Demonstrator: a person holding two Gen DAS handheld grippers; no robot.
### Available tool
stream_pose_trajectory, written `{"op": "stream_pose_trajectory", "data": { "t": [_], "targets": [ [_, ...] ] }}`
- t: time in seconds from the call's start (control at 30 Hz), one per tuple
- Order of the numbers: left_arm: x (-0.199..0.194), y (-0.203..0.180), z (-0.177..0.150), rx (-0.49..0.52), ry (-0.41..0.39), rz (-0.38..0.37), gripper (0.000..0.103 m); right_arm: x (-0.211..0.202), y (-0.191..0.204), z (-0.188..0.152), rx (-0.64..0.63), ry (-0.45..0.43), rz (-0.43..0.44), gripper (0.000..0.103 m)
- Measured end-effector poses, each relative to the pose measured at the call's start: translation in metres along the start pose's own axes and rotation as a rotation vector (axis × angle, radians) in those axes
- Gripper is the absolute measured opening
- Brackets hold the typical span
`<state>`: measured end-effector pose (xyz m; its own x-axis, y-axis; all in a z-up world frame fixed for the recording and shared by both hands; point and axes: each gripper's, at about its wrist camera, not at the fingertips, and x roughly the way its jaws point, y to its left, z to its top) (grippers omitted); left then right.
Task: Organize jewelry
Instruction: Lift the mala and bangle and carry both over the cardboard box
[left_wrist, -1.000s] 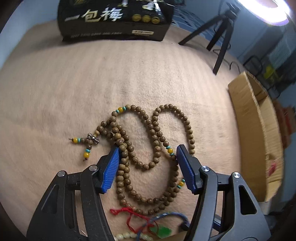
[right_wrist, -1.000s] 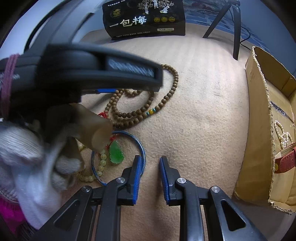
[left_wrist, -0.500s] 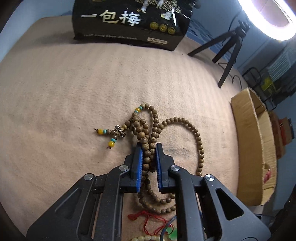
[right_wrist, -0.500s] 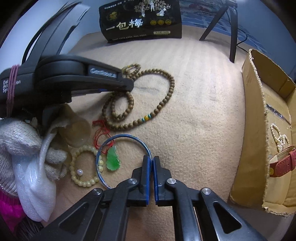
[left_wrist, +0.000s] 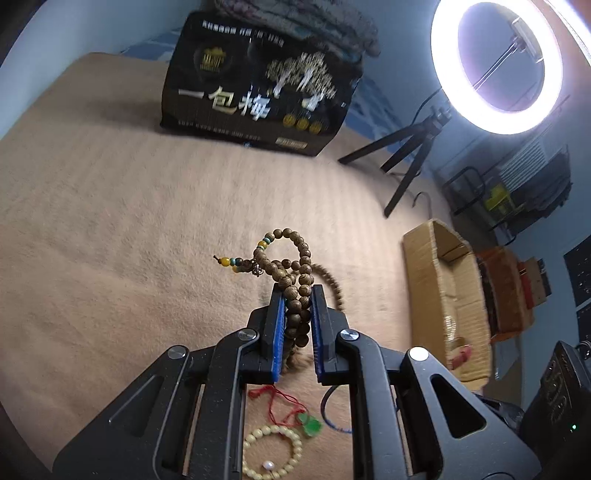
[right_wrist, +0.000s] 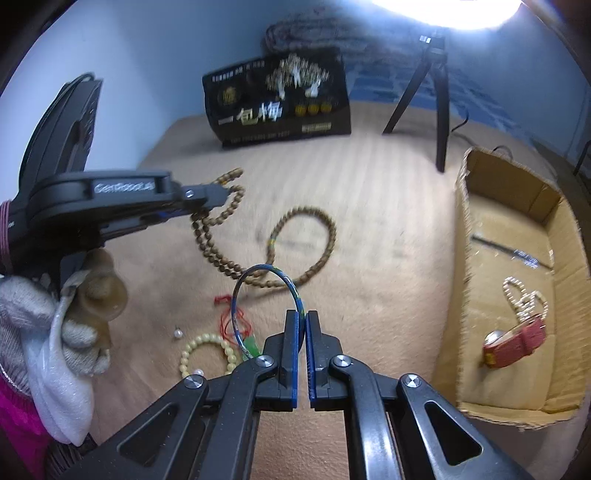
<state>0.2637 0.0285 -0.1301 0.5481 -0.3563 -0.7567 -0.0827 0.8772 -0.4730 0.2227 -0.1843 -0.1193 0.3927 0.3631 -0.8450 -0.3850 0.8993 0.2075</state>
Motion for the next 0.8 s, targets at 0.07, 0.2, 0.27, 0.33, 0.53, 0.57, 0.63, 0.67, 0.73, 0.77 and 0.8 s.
{"op": "stream_pose_trajectory", "data": {
  "t": [0.07, 0.2, 0.27, 0.33, 0.53, 0.57, 0.63, 0.67, 0.73, 0.77, 0.8],
  "targets": [
    [-0.006, -0.002, 0.002, -0.010, -0.009, -0.021, 0.011, -0.011, 0.000, 0.003, -0.009, -0.026, -0.021, 0.001],
    [-0.026, -0.012, 0.007, -0.008, -0.036, -0.057, 0.011, -0.028, -0.005, 0.009, -0.006, -0.070, -0.042, 0.001],
    [-0.036, -0.021, 0.008, -0.003, -0.050, -0.075, 0.011, -0.039, -0.009, 0.012, 0.000, -0.092, -0.053, 0.001],
    [-0.045, -0.032, 0.009, 0.011, -0.062, -0.094, 0.011, -0.048, -0.013, 0.015, 0.002, -0.114, -0.073, 0.001],
    [-0.065, -0.066, 0.008, 0.059, -0.087, -0.140, 0.011, -0.083, -0.036, 0.019, 0.040, -0.189, -0.116, 0.001],
    [-0.068, -0.073, 0.008, 0.069, -0.091, -0.147, 0.011, -0.090, -0.041, 0.018, 0.047, -0.201, -0.127, 0.001],
    [-0.073, -0.084, 0.009, 0.085, -0.096, -0.157, 0.011, -0.101, -0.049, 0.018, 0.061, -0.224, -0.146, 0.001],
    [-0.074, -0.089, 0.009, 0.092, -0.098, -0.161, 0.011, -0.106, -0.053, 0.018, 0.070, -0.232, -0.149, 0.001],
    [-0.076, -0.102, 0.010, 0.113, -0.104, -0.171, 0.011, -0.115, -0.064, 0.018, 0.090, -0.248, -0.162, 0.001],
    [-0.077, -0.107, 0.010, 0.122, -0.106, -0.175, 0.011, -0.119, -0.068, 0.016, 0.094, -0.256, -0.176, 0.001],
    [-0.077, -0.111, 0.010, 0.128, -0.108, -0.180, 0.011, -0.123, -0.072, 0.016, 0.097, -0.261, -0.187, 0.001]
  ]
}}
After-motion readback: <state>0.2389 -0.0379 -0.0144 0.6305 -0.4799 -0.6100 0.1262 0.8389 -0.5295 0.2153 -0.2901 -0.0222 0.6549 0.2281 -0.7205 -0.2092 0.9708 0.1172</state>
